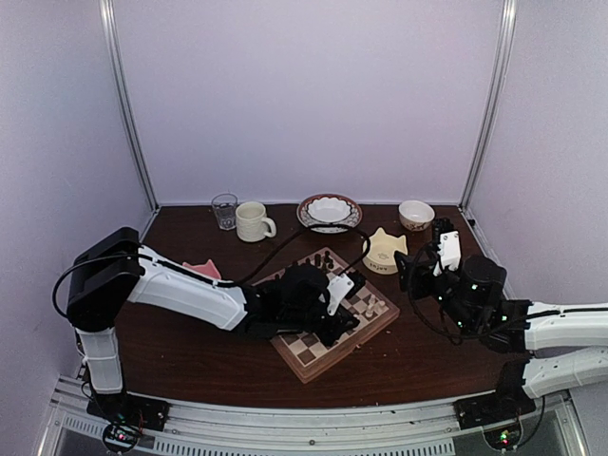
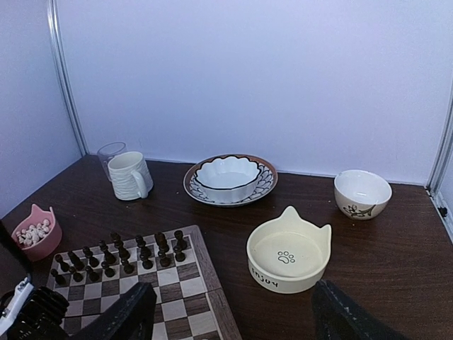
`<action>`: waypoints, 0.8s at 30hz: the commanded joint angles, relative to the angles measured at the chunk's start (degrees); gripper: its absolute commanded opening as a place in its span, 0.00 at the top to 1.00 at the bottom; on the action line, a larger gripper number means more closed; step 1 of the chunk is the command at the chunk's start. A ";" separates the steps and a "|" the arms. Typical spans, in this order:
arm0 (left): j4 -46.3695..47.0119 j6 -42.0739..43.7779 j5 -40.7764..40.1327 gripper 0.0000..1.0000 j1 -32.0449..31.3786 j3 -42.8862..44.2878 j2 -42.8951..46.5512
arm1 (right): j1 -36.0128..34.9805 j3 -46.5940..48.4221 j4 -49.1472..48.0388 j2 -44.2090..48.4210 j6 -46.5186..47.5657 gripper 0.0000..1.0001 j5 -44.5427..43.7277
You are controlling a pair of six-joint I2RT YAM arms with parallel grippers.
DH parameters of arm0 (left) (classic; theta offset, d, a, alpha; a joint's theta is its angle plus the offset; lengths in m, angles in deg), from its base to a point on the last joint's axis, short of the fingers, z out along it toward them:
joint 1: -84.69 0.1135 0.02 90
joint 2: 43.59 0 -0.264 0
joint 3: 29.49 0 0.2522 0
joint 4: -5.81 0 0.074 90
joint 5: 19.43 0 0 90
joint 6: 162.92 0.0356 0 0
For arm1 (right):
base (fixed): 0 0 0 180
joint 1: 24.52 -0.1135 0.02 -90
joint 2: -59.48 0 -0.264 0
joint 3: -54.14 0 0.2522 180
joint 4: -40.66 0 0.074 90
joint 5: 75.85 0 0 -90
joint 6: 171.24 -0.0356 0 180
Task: Set up the chess pieces on the board
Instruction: Place the king at e1.
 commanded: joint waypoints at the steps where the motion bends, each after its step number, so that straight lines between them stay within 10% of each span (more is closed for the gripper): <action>1: -0.65 0.95 -1.58 1.00 -0.21 1.62 -0.98 | 0.41 -0.55 -1.71 -0.04 0.02 0.21 -0.80; 24: -9.49 1.03 -3.87 1.00 -0.21 6.72 -2.77 | 0.41 -0.67 -2.18 -0.12 0.38 0.20 0.03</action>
